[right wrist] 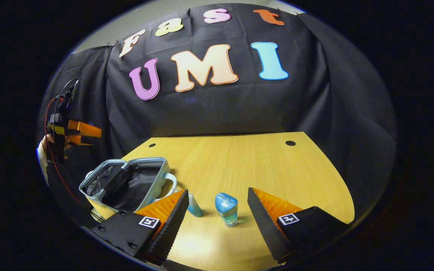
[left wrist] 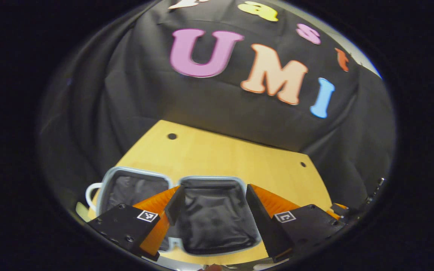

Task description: First open the suitcase, pack the skin care products into it, and then close the suitcase.

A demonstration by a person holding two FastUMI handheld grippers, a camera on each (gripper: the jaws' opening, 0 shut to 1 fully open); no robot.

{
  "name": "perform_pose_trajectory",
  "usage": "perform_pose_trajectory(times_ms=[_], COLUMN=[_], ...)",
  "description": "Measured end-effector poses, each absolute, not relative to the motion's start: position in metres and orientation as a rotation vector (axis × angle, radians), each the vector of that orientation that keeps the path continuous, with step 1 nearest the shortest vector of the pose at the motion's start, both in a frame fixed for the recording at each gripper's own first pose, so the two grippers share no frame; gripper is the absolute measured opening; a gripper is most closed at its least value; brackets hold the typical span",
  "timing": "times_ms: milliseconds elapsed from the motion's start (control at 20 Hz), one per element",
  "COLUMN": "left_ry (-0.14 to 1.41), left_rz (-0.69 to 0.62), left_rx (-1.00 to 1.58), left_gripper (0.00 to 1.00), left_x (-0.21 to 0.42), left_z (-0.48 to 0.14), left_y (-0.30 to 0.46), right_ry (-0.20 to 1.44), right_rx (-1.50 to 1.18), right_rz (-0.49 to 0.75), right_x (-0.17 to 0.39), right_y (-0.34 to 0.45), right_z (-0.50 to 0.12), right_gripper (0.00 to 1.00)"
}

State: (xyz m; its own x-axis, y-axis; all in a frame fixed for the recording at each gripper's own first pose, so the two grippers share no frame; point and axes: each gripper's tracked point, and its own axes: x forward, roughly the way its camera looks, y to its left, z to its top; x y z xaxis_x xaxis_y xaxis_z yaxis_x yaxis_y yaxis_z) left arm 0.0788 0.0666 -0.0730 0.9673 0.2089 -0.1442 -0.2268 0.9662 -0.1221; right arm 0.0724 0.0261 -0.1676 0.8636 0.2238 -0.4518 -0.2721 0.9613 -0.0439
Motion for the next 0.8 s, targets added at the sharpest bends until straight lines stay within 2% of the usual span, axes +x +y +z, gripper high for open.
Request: perform_pose_trajectory(times_ms=[200, 400, 800], left_ry=[0.129, 0.142, 0.192], left_rz=[0.067, -0.046, -0.062], left_rx=[-0.149, -0.167, -0.144], left_gripper=[0.96, 0.96, 0.96], left_x=[0.114, 0.146, 0.197], left_z=[-0.107, -0.147, -0.222], left_y=[-0.039, -0.106, -0.144], right_ry=[0.504, 0.560, 0.619], right_rx=[-0.142, -0.157, -0.157], right_rz=[0.292, 0.326, 0.366], right_x=[0.071, 0.067, 0.052], right_y=[0.015, 0.008, 0.004], right_z=[-0.188, -0.215, -0.250], right_gripper=[0.98, 0.98, 0.98])
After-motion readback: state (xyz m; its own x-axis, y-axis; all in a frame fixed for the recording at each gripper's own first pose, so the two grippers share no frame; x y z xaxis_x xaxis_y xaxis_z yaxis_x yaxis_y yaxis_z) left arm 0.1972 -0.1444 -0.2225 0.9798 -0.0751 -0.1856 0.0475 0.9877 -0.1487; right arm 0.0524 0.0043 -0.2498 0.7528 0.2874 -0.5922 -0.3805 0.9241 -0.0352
